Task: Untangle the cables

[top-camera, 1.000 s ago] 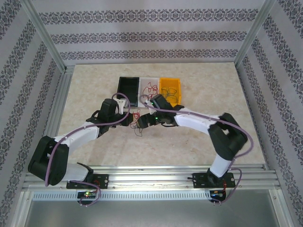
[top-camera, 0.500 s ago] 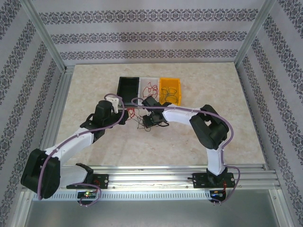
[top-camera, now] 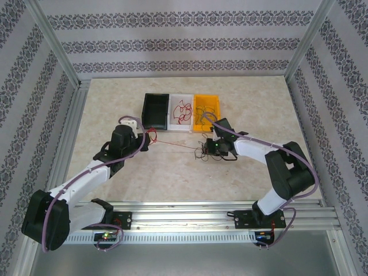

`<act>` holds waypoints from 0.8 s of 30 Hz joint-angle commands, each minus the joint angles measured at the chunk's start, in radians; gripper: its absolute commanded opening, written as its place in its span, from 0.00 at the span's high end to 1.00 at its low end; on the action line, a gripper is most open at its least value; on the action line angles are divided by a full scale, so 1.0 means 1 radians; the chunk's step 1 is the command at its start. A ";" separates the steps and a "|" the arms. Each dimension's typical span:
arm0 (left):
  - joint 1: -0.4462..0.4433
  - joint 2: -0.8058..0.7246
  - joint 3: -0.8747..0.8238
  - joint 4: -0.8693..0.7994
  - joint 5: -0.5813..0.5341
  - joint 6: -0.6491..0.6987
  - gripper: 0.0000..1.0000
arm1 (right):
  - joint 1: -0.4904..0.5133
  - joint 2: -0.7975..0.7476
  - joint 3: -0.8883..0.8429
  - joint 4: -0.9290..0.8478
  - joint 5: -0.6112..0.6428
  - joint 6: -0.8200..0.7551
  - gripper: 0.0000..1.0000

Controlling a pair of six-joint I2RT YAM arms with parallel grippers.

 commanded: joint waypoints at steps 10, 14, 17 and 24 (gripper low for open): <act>0.099 -0.061 0.027 0.055 -0.341 -0.048 1.00 | -0.056 0.024 -0.039 -0.164 0.120 0.050 0.99; 0.100 -0.036 0.063 0.104 -0.183 0.015 1.00 | -0.058 0.021 -0.045 -0.145 0.102 0.048 0.98; 0.099 0.035 0.121 0.147 0.032 0.033 1.00 | -0.059 0.028 -0.043 -0.137 0.087 0.046 0.98; 0.066 0.325 0.346 0.177 0.181 0.047 1.00 | -0.057 0.025 -0.036 -0.119 0.070 0.038 0.97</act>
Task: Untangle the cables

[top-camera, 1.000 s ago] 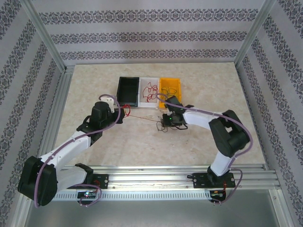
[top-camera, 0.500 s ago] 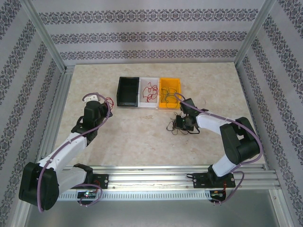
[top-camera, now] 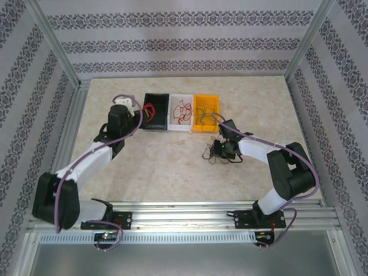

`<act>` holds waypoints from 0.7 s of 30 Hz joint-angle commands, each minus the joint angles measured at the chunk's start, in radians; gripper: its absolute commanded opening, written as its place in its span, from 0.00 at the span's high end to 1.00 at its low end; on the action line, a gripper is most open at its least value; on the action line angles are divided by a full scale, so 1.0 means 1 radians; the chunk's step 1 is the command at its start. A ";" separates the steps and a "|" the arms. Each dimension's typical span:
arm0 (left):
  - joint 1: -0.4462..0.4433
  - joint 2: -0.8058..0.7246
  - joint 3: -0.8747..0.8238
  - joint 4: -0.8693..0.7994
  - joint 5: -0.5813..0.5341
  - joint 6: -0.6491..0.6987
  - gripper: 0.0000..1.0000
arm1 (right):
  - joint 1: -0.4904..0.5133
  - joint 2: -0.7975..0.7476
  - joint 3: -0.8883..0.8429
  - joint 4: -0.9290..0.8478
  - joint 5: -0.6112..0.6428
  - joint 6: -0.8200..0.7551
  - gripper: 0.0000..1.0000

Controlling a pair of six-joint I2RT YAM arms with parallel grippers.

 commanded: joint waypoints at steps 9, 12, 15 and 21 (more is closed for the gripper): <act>-0.131 0.534 0.468 0.050 -0.028 0.036 0.73 | -0.001 -0.027 -0.025 -0.047 0.002 0.002 0.96; -0.151 0.592 0.554 0.040 -0.087 0.026 0.37 | 0.008 -0.047 -0.027 -0.042 -0.015 -0.013 0.95; -0.178 0.567 0.567 0.023 -0.132 0.081 0.29 | 0.021 -0.066 -0.031 -0.032 -0.028 -0.030 0.94; -0.210 0.432 0.399 -0.040 0.002 0.167 0.31 | 0.062 -0.063 -0.022 0.005 -0.103 -0.091 0.94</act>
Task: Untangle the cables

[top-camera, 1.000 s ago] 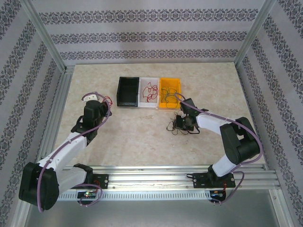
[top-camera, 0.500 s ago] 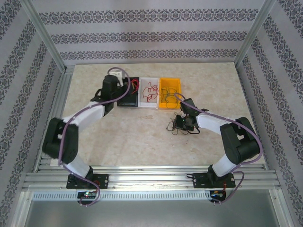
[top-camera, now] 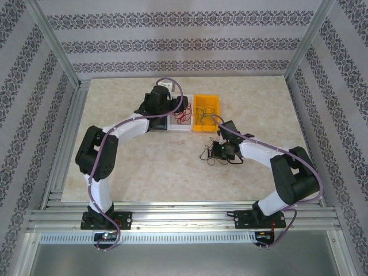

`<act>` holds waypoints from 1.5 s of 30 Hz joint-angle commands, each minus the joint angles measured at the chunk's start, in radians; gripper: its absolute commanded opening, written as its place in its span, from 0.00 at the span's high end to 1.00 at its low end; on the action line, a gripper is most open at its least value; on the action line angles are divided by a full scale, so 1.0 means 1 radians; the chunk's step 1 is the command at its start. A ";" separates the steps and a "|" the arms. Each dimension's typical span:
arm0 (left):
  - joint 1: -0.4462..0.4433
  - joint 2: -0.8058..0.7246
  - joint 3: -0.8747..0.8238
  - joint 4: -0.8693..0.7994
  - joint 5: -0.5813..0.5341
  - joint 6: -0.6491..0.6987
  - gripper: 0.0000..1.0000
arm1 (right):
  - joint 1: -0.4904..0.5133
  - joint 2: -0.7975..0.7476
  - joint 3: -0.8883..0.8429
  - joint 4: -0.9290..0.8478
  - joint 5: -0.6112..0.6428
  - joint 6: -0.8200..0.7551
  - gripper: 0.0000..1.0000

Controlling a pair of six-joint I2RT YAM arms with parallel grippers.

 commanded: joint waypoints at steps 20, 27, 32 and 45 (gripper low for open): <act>-0.095 -0.347 -0.473 -0.319 0.417 0.238 0.25 | 0.100 -0.045 0.052 0.104 -0.078 -0.099 0.51; -0.188 -0.213 -0.404 -0.310 0.427 0.202 0.21 | 0.089 -0.013 0.072 0.074 -0.044 -0.095 0.52; -0.240 -0.121 -0.343 -0.297 0.368 0.176 0.30 | 0.094 0.063 0.112 0.066 -0.066 -0.097 0.53; -0.250 -0.061 -0.333 -0.309 0.281 0.181 0.86 | 0.117 0.105 0.127 0.053 -0.067 -0.099 0.81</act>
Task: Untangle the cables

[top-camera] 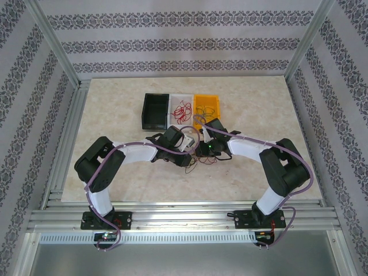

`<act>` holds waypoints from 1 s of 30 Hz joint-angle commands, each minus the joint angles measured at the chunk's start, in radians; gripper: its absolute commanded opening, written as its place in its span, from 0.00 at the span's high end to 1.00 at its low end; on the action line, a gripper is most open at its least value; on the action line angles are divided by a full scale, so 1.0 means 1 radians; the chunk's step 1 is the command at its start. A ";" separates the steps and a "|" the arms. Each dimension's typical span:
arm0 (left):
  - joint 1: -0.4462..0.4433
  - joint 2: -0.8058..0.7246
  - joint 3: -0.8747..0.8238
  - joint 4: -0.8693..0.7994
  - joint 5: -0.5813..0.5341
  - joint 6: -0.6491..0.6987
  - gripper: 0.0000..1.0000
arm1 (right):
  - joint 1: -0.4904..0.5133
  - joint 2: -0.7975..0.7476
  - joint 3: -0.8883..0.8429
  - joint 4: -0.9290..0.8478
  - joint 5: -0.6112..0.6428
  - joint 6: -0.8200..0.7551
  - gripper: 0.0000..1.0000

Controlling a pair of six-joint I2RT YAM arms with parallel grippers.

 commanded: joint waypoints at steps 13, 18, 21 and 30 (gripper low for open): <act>0.053 -0.126 -0.150 0.007 -0.529 -0.133 1.00 | -0.098 -0.155 -0.049 -0.060 0.197 0.053 0.97; 0.135 -0.226 -0.250 -0.017 -0.673 -0.230 1.00 | -0.186 -0.187 -0.084 -0.088 0.218 0.069 0.96; 0.183 -0.281 -0.295 -0.061 -0.765 -0.306 1.00 | -0.224 -0.204 -0.102 -0.106 0.256 0.086 0.96; 0.261 -0.347 -0.336 -0.100 -0.827 -0.338 1.00 | -0.291 -0.255 -0.143 -0.095 0.223 0.100 0.98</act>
